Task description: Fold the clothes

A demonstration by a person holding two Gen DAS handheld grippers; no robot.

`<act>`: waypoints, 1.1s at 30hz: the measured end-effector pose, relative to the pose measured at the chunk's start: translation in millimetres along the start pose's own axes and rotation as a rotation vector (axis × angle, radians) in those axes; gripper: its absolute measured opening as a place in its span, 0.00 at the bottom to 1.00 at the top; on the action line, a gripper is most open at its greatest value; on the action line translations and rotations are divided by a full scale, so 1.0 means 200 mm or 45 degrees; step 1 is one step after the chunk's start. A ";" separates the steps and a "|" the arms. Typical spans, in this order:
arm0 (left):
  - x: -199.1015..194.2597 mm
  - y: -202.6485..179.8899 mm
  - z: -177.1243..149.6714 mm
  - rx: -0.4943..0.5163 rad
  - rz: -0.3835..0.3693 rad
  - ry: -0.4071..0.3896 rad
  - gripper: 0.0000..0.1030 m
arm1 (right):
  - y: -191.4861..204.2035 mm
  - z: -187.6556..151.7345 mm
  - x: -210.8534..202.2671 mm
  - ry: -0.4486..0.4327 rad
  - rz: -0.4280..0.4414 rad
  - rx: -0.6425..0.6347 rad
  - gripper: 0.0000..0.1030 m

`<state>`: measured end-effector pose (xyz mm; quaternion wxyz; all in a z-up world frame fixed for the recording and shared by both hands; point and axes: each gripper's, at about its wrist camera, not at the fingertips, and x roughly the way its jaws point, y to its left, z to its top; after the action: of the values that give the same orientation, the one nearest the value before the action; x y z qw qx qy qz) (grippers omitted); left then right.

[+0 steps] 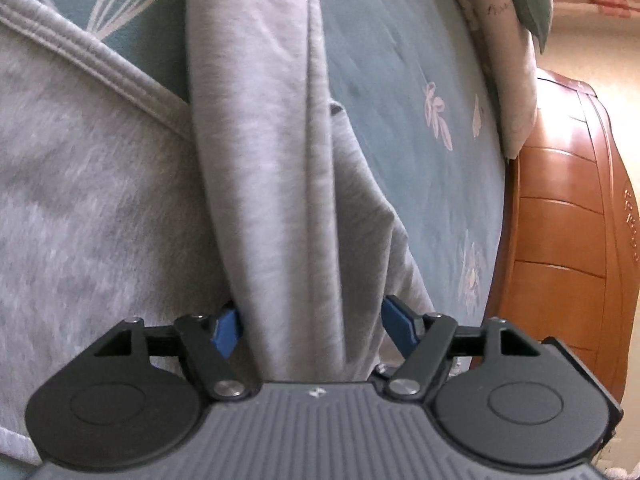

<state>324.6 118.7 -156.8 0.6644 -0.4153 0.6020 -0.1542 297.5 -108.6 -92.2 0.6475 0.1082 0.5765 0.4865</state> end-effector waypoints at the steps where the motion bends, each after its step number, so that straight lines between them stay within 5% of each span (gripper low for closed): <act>1: 0.00 0.00 0.00 0.012 0.003 0.001 0.71 | 0.01 0.00 0.01 0.011 -0.001 -0.015 0.68; 10: -0.05 0.02 0.08 0.037 -0.107 -0.157 0.65 | 0.07 -0.04 -0.04 0.001 0.001 -0.058 0.70; 11: -0.05 0.02 0.10 0.034 -0.137 -0.182 0.60 | 0.07 -0.04 -0.05 -0.004 0.000 -0.050 0.70; 13: -0.05 0.01 0.12 0.050 -0.151 -0.207 0.24 | 0.07 -0.05 -0.07 -0.013 -0.017 -0.046 0.71; 15: -0.05 -0.03 0.11 0.129 -0.084 -0.222 0.08 | 0.08 -0.06 -0.08 -0.027 -0.049 -0.050 0.71; 21: -0.22 -0.17 0.03 0.318 -0.002 -0.329 0.03 | 0.09 -0.11 -0.15 -0.116 -0.123 0.014 0.82; 33: -0.52 -0.39 -0.26 0.579 0.152 -0.412 0.03 | 0.08 -0.16 -0.38 -0.205 -0.259 0.118 0.83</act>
<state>276.1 126.1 -26.1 0.8357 -0.2386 0.4616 -0.1776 271.8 -171.5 -42.2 0.7319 0.1176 0.5525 0.3810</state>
